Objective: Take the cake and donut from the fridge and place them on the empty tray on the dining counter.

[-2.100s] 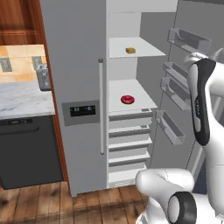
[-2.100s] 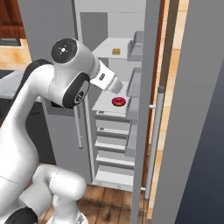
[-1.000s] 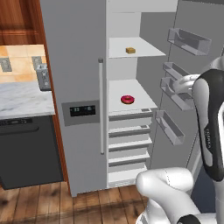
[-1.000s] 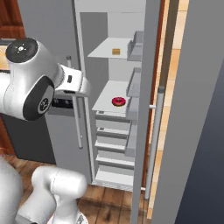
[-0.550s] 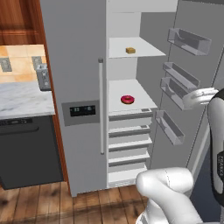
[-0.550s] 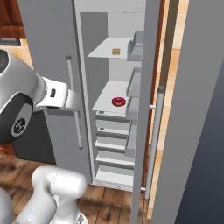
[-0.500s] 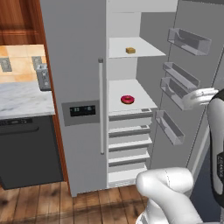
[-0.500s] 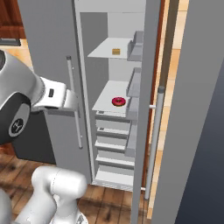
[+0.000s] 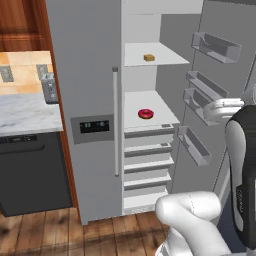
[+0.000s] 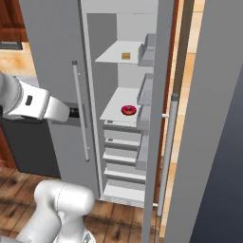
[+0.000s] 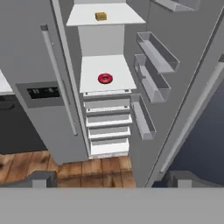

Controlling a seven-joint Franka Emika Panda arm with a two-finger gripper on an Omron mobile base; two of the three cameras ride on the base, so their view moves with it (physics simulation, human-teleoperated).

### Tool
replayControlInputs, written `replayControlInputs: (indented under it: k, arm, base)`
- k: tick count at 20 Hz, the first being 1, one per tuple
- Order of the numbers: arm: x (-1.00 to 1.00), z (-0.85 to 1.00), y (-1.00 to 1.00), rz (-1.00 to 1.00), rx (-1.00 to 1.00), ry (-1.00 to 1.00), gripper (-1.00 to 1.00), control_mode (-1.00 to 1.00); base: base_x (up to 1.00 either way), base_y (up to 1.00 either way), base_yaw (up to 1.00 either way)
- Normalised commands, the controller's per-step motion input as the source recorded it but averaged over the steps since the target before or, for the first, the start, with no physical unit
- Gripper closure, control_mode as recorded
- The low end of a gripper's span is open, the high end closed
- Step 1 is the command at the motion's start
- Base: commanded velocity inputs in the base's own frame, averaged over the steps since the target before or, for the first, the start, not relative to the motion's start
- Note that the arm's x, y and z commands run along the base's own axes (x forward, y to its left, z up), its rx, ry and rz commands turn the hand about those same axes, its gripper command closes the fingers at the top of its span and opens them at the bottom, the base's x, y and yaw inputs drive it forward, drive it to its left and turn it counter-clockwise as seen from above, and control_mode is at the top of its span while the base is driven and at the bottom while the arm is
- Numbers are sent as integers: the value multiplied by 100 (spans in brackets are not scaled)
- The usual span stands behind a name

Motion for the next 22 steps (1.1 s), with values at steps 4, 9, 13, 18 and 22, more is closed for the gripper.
replayControlInputs:
  k: [4, 9, 13, 18, 22]
  arm:
    - [31, -23, 14, -9, 0, -4, -100, 100]
    - [0, 0, 0, 0, 0, 0, -100, 100]
    - [0, 0, 0, 0, 0, 0, -100, 100]
    - [0, 0, 0, 0, 0, 0, -100, 100]
    - [0, 0, 0, 0, 0, 0, -100, 100]
  base:
    - [38, 7, -8]
    - [87, -13, -3]
    - [79, 10, 9]
    - [66, -35, 27]
    - [56, -56, 26]
